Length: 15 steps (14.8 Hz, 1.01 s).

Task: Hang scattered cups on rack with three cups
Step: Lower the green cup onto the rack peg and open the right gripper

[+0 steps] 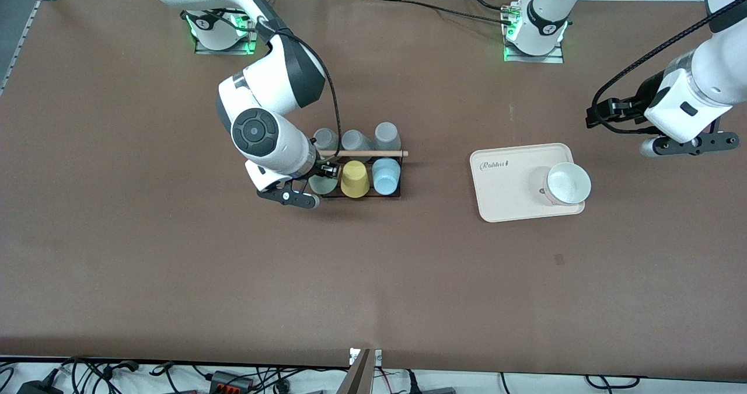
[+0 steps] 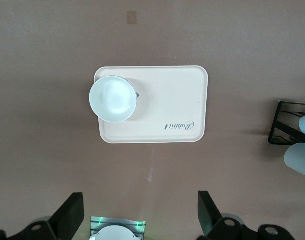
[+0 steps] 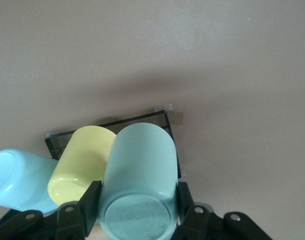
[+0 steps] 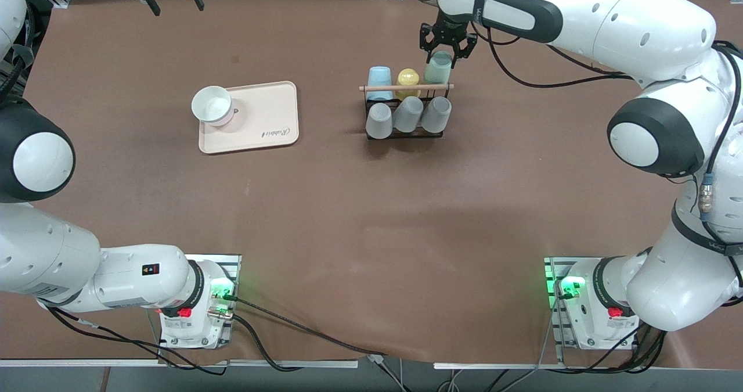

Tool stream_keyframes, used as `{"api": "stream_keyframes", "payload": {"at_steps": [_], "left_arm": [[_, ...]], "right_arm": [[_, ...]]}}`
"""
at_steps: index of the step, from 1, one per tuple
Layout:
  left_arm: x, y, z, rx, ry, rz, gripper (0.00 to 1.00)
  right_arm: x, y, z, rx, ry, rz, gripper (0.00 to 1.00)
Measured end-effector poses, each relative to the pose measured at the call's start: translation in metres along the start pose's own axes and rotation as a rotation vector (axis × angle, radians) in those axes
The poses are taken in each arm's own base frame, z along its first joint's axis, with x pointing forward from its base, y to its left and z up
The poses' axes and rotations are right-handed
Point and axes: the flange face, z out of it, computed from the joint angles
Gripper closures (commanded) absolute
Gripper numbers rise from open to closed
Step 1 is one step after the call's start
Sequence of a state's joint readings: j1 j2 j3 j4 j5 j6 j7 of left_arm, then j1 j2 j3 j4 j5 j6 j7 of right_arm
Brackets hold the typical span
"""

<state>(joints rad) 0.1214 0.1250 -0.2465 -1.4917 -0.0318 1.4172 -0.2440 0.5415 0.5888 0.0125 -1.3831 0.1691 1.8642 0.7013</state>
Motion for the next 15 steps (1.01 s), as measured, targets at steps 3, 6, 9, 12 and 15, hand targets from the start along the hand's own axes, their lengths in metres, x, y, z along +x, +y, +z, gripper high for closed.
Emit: {"api": "stream_keyframes", "payload": {"at_steps": [3, 6, 9, 12, 15], "left_arm": [[0.000, 0.000, 0.000, -0.001, 0.000, 0.000, 0.00], [0.000, 0.000, 0.000, -0.001, -0.001, 0.000, 0.00], [0.000, 0.000, 0.000, -0.001, -0.002, 0.001, 0.00], [-0.001, 0.001, 0.001, 0.000, -0.004, 0.001, 0.00], [-0.001, 0.001, 0.001, 0.001, -0.008, 0.002, 0.00]], "right_arm": [[0.002, 0.000, 0.012, -0.011, -0.012, -0.019, 0.70], [0.005, 0.000, 0.024, -0.022, -0.025, -0.034, 0.70], [0.001, -0.008, 0.033, -0.024, -0.024, -0.047, 0.70], [-0.002, -0.014, 0.039, -0.018, -0.015, -0.056, 0.70], [0.000, -0.013, 0.045, -0.024, -0.020, -0.053, 0.54]]}}
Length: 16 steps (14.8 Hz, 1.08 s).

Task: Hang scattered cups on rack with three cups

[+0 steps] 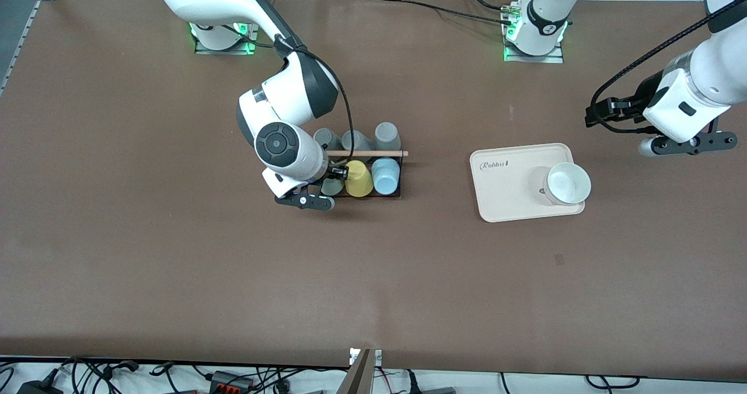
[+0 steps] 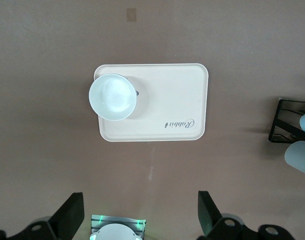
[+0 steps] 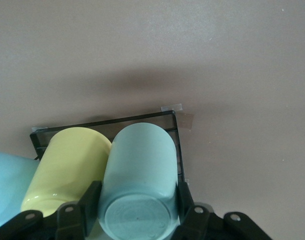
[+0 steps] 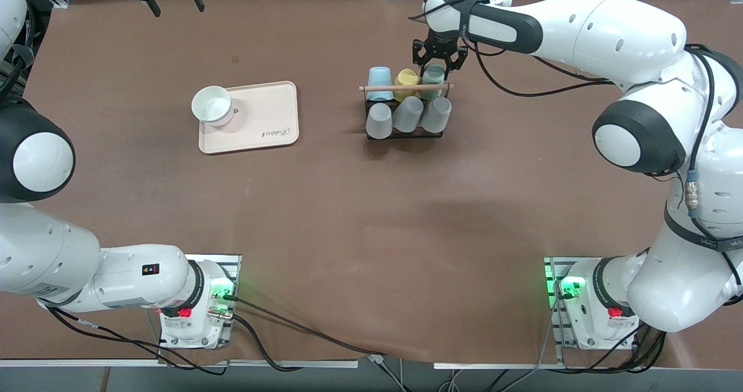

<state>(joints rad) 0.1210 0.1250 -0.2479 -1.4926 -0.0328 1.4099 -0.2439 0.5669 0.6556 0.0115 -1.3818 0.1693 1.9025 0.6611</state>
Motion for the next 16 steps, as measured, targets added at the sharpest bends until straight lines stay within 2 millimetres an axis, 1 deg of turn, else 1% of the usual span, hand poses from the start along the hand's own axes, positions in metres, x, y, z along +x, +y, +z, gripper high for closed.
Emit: {"api": "stream_keyframes", "payload": {"at_steps": [1, 4, 6, 7, 10, 12, 13, 14, 16], "left_arm": [[0.000, 0.000, 0.000, 0.000, 0.000, 0.000, 0.00], [0.000, 0.001, 0.000, 0.000, -0.001, 0.002, 0.00], [0.000, 0.001, 0.000, 0.000, -0.001, 0.002, 0.00], [0.000, 0.001, 0.000, 0.000, -0.001, 0.002, 0.00], [0.000, 0.001, 0.000, 0.001, -0.001, 0.002, 0.00], [0.000, 0.001, 0.000, 0.001, -0.001, 0.003, 0.00], [0.000, 0.001, 0.000, 0.001, -0.001, 0.003, 0.00], [0.000, 0.001, 0.000, 0.001, -0.001, 0.003, 0.00], [0.000, 0.002, 0.001, 0.001, -0.002, 0.003, 0.00]], "right_arm": [[0.001, 0.000, 0.003, -0.002, -0.002, 0.001, 0.01], [0.002, 0.000, 0.007, -0.003, -0.006, 0.004, 0.00], [0.003, -0.001, 0.002, 0.005, 0.003, 0.003, 0.00], [0.005, -0.003, -0.006, 0.015, 0.017, 0.003, 0.00], [0.012, -0.005, -0.048, 0.054, 0.068, 0.003, 0.00], [0.018, 0.002, -0.074, 0.067, 0.089, 0.014, 0.00], [0.021, 0.010, -0.087, 0.070, 0.096, 0.025, 0.00], [0.027, 0.023, -0.100, 0.073, 0.106, 0.039, 0.00], [0.045, 0.057, -0.126, 0.067, 0.145, 0.050, 0.00]]}}
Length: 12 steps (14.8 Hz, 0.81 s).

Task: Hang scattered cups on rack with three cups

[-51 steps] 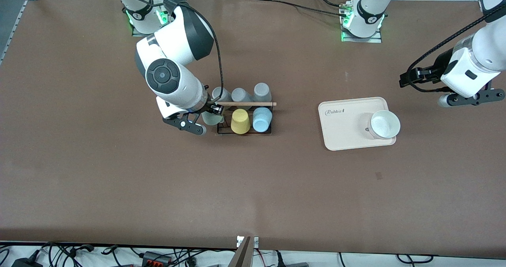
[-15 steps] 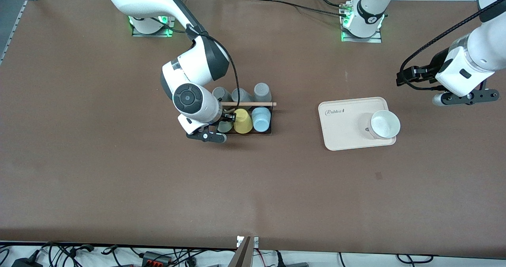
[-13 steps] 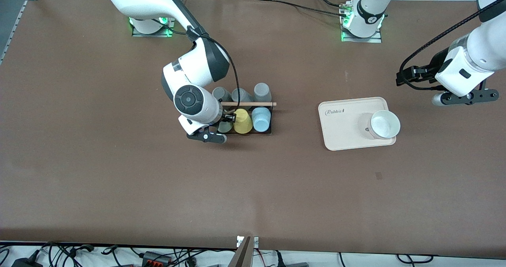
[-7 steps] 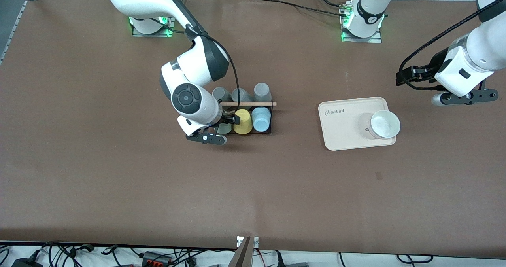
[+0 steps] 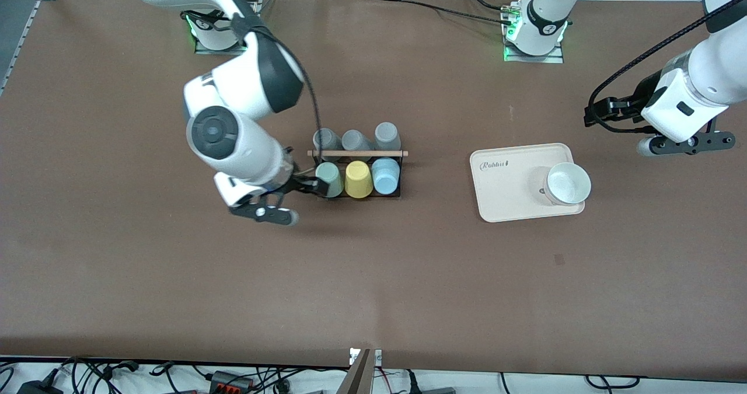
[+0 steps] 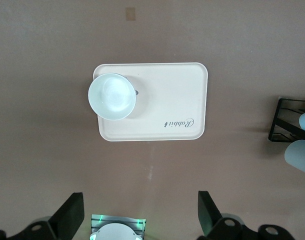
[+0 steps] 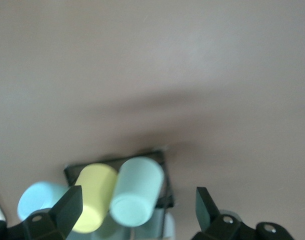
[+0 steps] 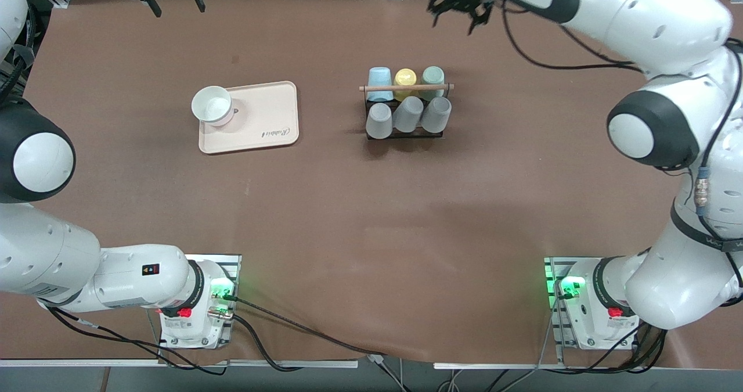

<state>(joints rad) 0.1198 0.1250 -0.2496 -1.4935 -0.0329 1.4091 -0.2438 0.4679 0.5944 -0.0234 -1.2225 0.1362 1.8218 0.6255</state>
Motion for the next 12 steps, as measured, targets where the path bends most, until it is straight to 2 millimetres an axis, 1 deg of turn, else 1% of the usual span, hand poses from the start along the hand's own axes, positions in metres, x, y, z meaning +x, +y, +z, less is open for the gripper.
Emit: {"api": "stream_keyframes", "payload": {"at_steps": [1, 2, 4, 5, 6, 8, 9, 11, 12], "left_arm": [[0.000, 0.000, 0.000, 0.000, 0.000, 0.000, 0.00], [0.000, 0.000, 0.000, 0.000, 0.000, 0.000, 0.00], [0.000, 0.000, 0.000, 0.000, 0.000, 0.000, 0.00], [0.000, 0.000, 0.000, 0.000, -0.001, 0.000, 0.00], [0.000, 0.000, 0.000, 0.000, -0.001, 0.000, 0.00], [0.000, 0.000, 0.000, 0.000, -0.001, 0.000, 0.00], [0.000, 0.000, 0.000, 0.000, -0.001, -0.001, 0.00], [0.000, 0.000, 0.000, 0.000, -0.001, -0.001, 0.00], [0.000, 0.000, 0.000, 0.000, -0.002, 0.000, 0.00]], "right_arm": [[0.014, 0.022, -0.013, -0.005, 0.015, -0.011, 0.00], [0.028, 0.047, -0.023, -0.013, 0.016, -0.027, 0.00], [0.053, 0.107, -0.040, -0.033, -0.018, -0.067, 0.00], [0.063, 0.133, -0.047, -0.041, -0.025, -0.086, 0.00], [0.071, 0.155, -0.057, -0.054, -0.016, -0.100, 0.00], [0.078, 0.190, -0.084, -0.089, 0.015, -0.113, 0.00], [0.076, 0.205, -0.098, -0.103, 0.017, -0.114, 0.00], [0.073, 0.229, -0.120, -0.125, 0.018, -0.120, 0.00], [0.074, 0.238, -0.127, -0.138, 0.026, -0.134, 0.00]]}}
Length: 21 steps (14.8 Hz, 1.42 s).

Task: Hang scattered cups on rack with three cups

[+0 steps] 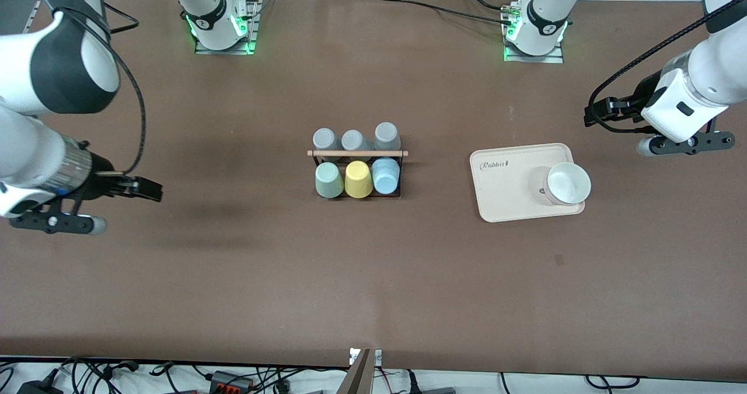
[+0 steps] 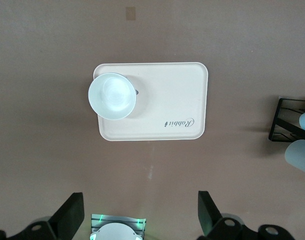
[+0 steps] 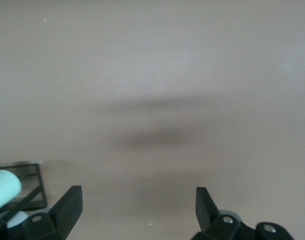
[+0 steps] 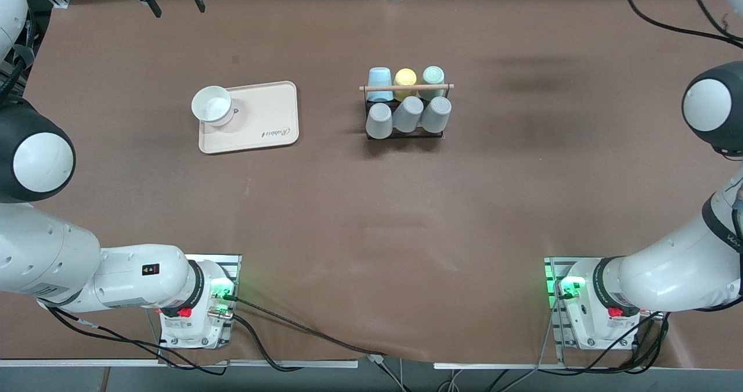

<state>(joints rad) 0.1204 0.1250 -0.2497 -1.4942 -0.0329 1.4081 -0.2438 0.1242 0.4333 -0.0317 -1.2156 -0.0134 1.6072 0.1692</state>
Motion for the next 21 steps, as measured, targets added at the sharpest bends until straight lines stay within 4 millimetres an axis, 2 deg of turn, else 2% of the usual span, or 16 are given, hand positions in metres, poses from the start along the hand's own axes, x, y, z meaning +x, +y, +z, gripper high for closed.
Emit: {"api": "stream_keyframes", "payload": {"at_steps": [3, 8, 11, 14, 18, 21], "left_arm": [[0.000, 0.000, 0.000, 0.000, 0.000, 0.000, 0.00], [0.000, 0.000, 0.000, 0.000, -0.001, 0.000, 0.00], [0.000, 0.000, 0.000, 0.000, -0.001, 0.000, 0.00], [0.000, 0.000, 0.000, 0.000, -0.001, 0.000, 0.00], [0.000, 0.000, 0.000, 0.001, -0.002, 0.000, 0.00], [0.000, 0.000, 0.000, 0.001, -0.003, 0.000, 0.00]], "right_arm": [[0.001, 0.028, -0.010, -0.011, 0.016, -0.038, 0.00], [-0.009, 0.080, -0.047, -0.007, 0.070, -0.074, 0.00], [-0.017, 0.085, -0.057, -0.006, 0.077, -0.084, 0.00], [-0.029, 0.086, -0.056, -0.004, 0.071, -0.086, 0.00], [-0.053, 0.088, -0.040, 0.000, 0.099, -0.087, 0.00], [-0.083, 0.090, -0.026, 0.005, 0.103, -0.088, 0.00]]}}
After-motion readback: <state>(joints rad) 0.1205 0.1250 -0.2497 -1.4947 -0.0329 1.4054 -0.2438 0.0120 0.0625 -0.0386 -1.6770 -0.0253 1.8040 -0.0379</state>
